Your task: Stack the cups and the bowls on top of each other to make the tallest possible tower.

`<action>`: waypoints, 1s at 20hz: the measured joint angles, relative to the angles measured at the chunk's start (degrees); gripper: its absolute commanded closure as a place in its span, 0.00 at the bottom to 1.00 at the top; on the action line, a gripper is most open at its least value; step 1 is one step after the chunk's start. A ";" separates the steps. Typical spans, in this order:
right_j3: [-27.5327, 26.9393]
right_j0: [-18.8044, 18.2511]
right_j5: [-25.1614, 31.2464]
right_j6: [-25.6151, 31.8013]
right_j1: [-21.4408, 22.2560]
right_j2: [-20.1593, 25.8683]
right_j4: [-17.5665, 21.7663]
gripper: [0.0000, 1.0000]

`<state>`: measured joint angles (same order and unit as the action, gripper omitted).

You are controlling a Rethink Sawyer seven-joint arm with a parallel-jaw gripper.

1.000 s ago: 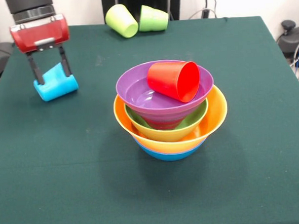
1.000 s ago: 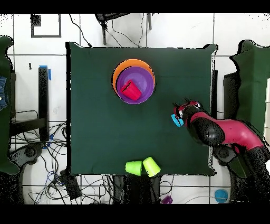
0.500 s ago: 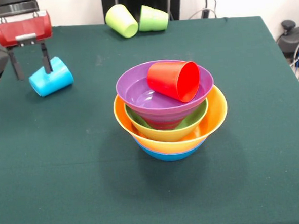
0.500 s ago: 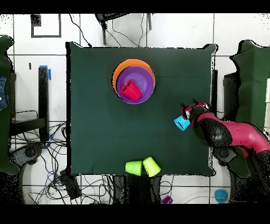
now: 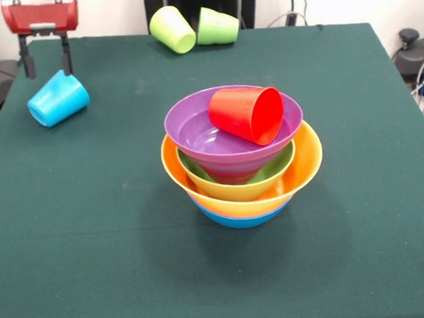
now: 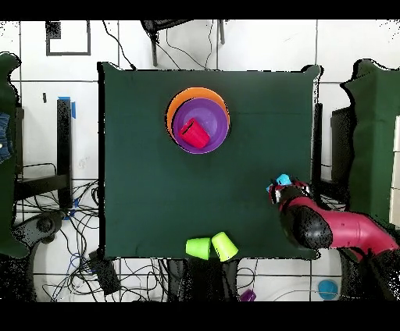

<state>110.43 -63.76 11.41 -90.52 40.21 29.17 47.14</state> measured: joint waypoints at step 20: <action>5.80 8.17 -19.39 -9.45 -3.90 -29.53 0.45 0.00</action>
<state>116.24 -55.59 -7.98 -99.97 36.31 -0.35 47.59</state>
